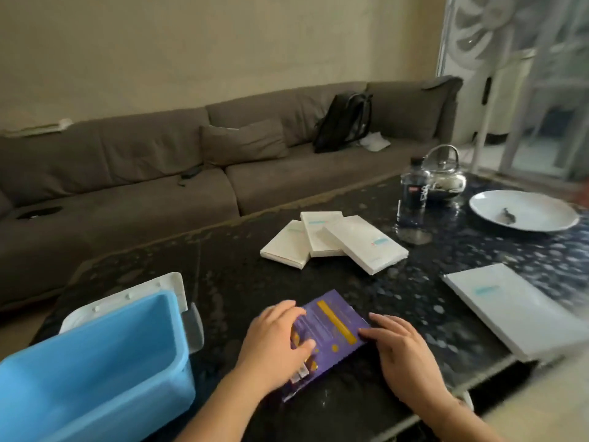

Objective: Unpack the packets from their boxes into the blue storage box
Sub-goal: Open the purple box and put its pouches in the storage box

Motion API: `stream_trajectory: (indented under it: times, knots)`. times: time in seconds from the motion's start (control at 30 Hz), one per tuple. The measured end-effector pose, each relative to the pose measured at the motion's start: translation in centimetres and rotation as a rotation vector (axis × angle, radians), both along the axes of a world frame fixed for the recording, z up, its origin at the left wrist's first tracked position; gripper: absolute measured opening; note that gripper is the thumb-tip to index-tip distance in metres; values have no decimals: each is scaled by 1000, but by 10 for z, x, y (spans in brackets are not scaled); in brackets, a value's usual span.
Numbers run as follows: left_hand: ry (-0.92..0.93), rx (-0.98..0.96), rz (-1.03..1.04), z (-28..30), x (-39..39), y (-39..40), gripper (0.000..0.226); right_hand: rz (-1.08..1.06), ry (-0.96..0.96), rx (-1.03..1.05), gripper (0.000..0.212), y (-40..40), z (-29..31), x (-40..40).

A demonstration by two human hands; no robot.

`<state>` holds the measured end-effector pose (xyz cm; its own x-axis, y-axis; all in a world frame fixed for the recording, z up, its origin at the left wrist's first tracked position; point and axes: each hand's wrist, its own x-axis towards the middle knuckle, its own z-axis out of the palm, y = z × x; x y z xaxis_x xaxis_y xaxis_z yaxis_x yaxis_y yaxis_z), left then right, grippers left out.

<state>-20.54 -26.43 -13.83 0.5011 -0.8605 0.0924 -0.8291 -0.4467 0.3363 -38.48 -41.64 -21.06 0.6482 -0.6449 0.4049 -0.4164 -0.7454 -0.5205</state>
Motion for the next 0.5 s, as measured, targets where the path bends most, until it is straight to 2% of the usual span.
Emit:
stream_trajectory:
  times: [0.1,0.2,0.33,0.4,0.5]
  knots:
    - [58,194,112,-11,5,-28,94,-91,-10,63,34,6,2,-1]
    - [112,238,154,-19,2,-38,104,-61,92,-47,29,13,8,-2]
    - [179,80,242,-22,1,-29,106,7,164,-86,39,10,7,2]
    - [314,-59,283,-25,3,-18,100,59,184,-103,43,9,10,1]
    - [398,-203,321,-29,10,1,81,126,130,68,44,21,21,7]
